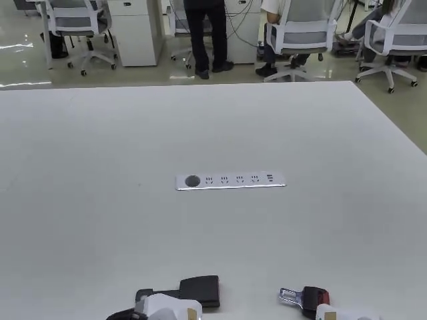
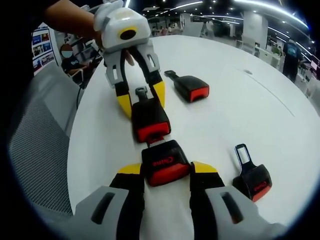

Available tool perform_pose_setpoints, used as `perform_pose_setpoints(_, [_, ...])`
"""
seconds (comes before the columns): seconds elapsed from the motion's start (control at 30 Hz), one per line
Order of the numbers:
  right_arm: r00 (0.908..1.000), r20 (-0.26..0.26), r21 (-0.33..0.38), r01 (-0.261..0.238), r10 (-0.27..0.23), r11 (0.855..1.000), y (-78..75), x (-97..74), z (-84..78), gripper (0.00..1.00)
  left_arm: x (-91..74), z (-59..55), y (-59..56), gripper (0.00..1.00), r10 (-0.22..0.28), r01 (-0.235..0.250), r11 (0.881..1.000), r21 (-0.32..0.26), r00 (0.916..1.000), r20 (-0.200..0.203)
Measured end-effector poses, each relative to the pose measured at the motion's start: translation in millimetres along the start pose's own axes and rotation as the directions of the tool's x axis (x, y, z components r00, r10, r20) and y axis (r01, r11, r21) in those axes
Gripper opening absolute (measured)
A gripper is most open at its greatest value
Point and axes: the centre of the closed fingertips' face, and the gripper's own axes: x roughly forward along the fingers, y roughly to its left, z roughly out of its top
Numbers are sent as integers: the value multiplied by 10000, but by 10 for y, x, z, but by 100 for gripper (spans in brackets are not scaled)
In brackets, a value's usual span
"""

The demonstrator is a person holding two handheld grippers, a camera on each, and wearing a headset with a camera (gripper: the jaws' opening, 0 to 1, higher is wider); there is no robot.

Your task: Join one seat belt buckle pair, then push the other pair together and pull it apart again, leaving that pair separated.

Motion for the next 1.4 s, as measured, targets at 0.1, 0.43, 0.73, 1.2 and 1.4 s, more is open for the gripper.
perform_pose_setpoints(0.1, [10000, 42, 81, 43, -44, 10000, -3, 9, -10, 33, 2, -6, 0, 32, -29, 29, 10000, 57, 10000, -16])
perform_pose_setpoints(0.43, [9996, 179, 185, 207, -211, 9996, 40, 84, 81, 33, 42, -26, 28, 32, -97, 98, 9999, 55, 9999, -77])
perform_pose_setpoints(0.73, [9997, 135, 125, 218, -220, 9997, 36, 80, 72, 34, 41, 2, 17, 32, -106, 106, 9999, 88, 9999, -62])
perform_pose_setpoints(1.2, [9998, 126, 34, 176, -176, 9998, 30, 74, 56, 33, 23, -2, 13, 32, 33, -28, 9999, -124, 9991, 421])
perform_pose_setpoints(1.4, [9999, 139, -300, 28, -24, 9995, 25, 82, 48, 33, 12, -6, 11, 32, 91, -75, 9997, -213, 9972, 745])
